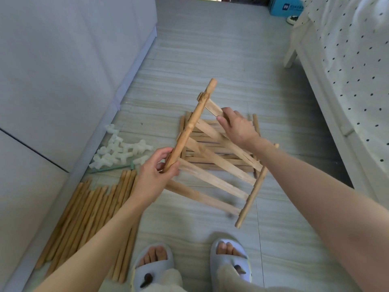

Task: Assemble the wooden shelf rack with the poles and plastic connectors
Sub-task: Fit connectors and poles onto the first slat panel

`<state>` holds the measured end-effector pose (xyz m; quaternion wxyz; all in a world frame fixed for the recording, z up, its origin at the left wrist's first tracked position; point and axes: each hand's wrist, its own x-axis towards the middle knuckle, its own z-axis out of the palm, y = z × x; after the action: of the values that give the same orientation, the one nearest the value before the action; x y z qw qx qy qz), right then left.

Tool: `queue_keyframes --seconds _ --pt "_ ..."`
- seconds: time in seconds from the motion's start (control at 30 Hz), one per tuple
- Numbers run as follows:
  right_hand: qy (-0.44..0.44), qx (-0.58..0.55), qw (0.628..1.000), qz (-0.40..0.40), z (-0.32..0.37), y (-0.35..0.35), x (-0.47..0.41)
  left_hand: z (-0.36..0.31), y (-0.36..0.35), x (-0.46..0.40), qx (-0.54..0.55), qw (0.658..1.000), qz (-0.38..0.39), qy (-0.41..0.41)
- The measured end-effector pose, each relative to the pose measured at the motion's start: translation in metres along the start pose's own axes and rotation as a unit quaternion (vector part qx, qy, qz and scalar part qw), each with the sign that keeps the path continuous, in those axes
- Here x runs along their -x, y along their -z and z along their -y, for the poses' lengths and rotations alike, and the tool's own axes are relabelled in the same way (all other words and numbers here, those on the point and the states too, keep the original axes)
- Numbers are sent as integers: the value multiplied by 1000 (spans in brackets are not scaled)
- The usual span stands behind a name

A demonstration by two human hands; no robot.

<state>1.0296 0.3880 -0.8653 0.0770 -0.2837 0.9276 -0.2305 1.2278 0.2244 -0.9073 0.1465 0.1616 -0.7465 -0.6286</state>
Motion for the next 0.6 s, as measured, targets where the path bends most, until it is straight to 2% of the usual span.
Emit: queue_keyframes --seconds 0.07,0.2,0.3,0.43,0.6 --pt "10 10 1000 -20 1 1 4 7 5 -3 -38 999 4 -2" --pt "127 59 989 -39 18 0 12 26 14 -17 -108 992 -49 48" --pt "178 74 981 -6 38 0 15 35 18 -28 -153 981 0 116" --pt "170 68 981 60 41 -7 16 49 26 -25 -179 964 102 171" --pt "156 129 977 66 23 -34 8 97 41 -16 -245 936 102 232"
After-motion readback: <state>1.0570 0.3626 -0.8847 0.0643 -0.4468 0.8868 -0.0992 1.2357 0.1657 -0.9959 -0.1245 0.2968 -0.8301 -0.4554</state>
